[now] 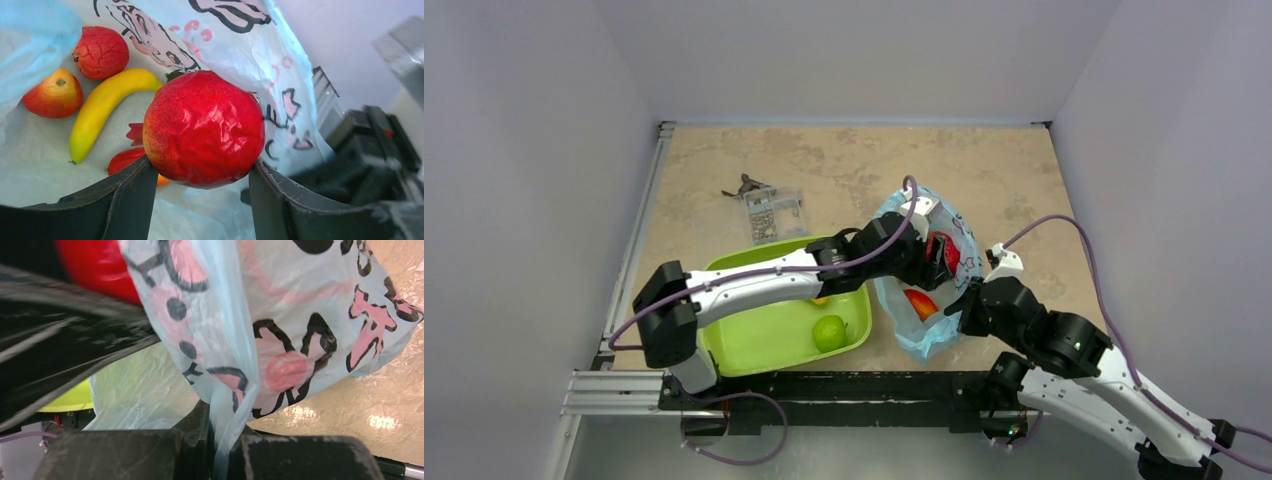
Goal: Take the fake fruits out of the plastic bag
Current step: Take out the fake fruit from the plastic bag, then place the fake fruit in the bin, then take out the fake fruit from the plastic bag, then place the fake fruit in the bin, then take out the fake fruit from the plastic bag.
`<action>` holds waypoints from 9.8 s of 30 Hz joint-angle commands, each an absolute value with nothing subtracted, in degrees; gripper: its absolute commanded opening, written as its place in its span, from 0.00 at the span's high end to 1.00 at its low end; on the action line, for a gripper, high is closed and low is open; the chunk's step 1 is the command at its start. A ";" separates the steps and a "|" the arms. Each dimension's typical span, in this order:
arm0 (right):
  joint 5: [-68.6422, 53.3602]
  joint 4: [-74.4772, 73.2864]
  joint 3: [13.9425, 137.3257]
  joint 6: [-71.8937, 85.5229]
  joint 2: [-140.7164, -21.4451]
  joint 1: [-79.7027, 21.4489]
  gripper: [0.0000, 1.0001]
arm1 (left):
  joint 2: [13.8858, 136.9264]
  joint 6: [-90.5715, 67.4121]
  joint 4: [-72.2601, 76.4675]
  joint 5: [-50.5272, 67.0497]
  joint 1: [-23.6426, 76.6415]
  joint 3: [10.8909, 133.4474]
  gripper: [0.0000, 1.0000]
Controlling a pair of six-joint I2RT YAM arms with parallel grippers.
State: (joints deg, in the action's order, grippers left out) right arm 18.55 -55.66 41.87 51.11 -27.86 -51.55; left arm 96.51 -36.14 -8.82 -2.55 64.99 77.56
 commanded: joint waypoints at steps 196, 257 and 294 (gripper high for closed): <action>16.84 -50.54 41.85 45.28 -26.71 -51.78 1.00 | 47.73 -58.77 -34.37 -23.12 57.96 28.95 0.28; 17.28 -51.14 42.01 46.14 -24.15 -51.77 1.00 | 90.12 -35.28 -22.80 -8.37 66.76 83.90 0.52; 16.30 -50.62 41.84 45.48 -25.98 -51.77 1.00 | 111.65 -33.98 -27.27 2.09 65.65 79.29 0.17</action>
State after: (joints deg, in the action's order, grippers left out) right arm 15.88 -51.86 41.69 46.02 -24.82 -51.55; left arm 110.00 -36.03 -25.69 1.39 65.10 78.83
